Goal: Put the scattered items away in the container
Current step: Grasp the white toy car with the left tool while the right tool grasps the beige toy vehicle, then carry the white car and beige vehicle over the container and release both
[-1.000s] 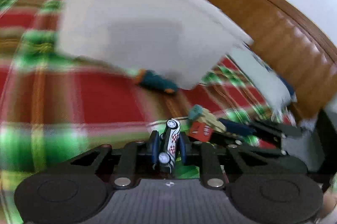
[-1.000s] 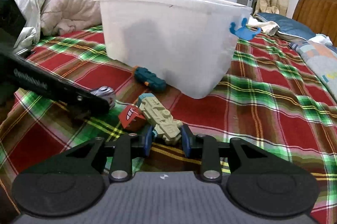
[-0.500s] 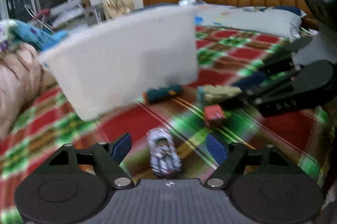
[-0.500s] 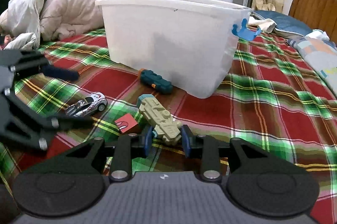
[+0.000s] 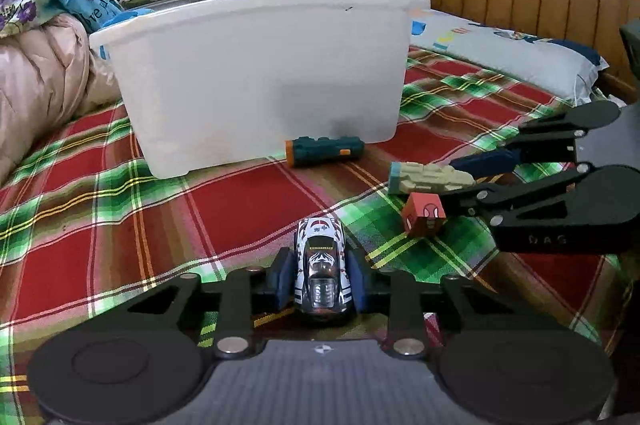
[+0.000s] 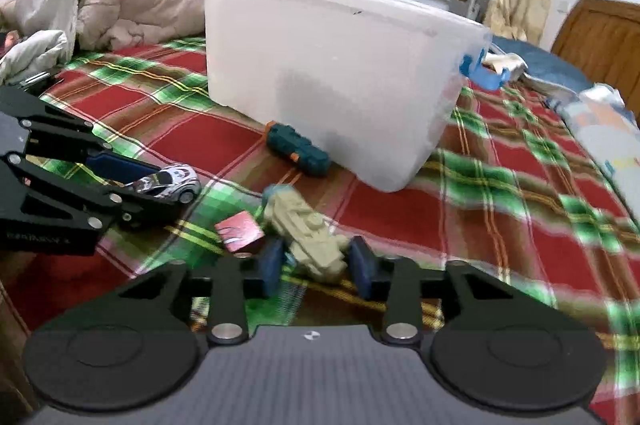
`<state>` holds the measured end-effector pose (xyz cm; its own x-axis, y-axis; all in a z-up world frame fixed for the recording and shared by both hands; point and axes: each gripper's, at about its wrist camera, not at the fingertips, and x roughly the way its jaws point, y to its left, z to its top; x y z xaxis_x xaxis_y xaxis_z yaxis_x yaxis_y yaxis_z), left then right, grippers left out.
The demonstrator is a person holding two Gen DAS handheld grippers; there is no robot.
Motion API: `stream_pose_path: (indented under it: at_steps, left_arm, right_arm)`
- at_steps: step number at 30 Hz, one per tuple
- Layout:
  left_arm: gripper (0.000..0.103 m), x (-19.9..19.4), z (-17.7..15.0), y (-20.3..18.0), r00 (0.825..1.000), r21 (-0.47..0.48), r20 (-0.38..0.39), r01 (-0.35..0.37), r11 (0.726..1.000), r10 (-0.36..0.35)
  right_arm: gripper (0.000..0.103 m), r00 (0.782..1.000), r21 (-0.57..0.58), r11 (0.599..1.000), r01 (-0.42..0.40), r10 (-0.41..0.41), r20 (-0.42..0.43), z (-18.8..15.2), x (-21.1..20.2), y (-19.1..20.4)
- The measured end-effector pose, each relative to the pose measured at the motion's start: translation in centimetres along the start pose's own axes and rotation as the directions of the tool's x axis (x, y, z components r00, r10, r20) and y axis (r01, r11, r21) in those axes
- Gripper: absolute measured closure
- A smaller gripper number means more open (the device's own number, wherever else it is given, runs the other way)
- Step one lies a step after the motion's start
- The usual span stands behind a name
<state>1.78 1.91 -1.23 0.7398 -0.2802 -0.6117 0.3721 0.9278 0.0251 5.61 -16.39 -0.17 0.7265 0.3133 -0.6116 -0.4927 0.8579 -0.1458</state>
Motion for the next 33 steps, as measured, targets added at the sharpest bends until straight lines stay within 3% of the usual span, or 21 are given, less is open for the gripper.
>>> stream_pose_path:
  at_steps: [5,12,25,29,33]
  left_arm:
    - [0.07,-1.1,1.0,0.1,1.0,0.011,0.018,0.005,1.0,-0.005]
    - [0.07,-3.5,4.9,1.0,0.994,-0.02,0.109,0.003,1.0,-0.001]
    - [0.07,-6.7,14.9,2.5,0.956,-0.029,0.294,0.005,1.0,0.004]
    - [0.07,-6.2,17.2,3.2,0.949,-0.055,0.316,0.026,0.998,-0.007]
    - [0.07,-4.4,18.8,4.2,0.955,-0.08,0.295,0.001,0.997,0.023]
  right_arm:
    - [0.066,0.998,0.012,0.998,0.064,-0.064,-0.007,0.7,-1.1,1.4]
    - [0.066,0.991,0.03,0.993,0.111,-0.112,0.067,3.8,-3.1,1.4]
    - [0.066,0.955,0.0,0.984,0.179,-0.174,0.241,11.2,-6.3,0.7]
    - [0.066,0.938,0.015,0.979,0.203,-0.199,0.283,13.5,-6.3,-0.3]
    - [0.066,0.93,0.007,0.975,0.221,-0.213,0.298,15.2,-4.9,-1.0]
